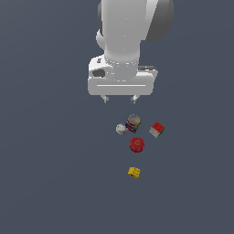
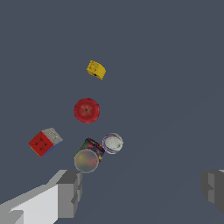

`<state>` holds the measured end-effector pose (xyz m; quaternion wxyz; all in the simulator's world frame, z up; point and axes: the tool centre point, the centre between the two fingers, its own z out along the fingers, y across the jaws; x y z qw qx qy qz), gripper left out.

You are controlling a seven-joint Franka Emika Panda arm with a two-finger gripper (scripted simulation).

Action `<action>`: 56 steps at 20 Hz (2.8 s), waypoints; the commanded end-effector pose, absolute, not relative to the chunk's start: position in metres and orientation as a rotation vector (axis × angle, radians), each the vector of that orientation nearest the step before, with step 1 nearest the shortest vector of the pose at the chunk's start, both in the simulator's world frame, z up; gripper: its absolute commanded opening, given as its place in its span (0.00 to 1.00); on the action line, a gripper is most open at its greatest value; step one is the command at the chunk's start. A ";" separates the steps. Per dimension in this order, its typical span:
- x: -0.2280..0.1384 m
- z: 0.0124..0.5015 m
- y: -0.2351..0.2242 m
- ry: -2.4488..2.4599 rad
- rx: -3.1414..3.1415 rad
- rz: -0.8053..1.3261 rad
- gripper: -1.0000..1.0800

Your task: Pick up a designated object from a clutter of objects.

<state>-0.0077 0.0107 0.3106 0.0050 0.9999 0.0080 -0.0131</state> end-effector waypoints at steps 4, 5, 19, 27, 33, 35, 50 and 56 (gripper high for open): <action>-0.009 0.308 0.008 0.031 3.126 -0.050 0.96; -0.009 0.306 0.005 0.036 3.122 -0.057 0.96; -0.006 0.286 0.001 0.049 3.106 -0.082 0.96; 0.013 0.239 0.025 0.017 3.109 -0.058 0.96; 0.028 0.181 0.057 -0.023 3.118 -0.032 0.96; 0.031 0.163 0.067 -0.036 3.122 -0.024 0.96; 0.034 0.096 0.103 -0.087 3.140 0.000 0.96; 0.034 0.089 0.102 -0.085 3.140 -0.003 0.96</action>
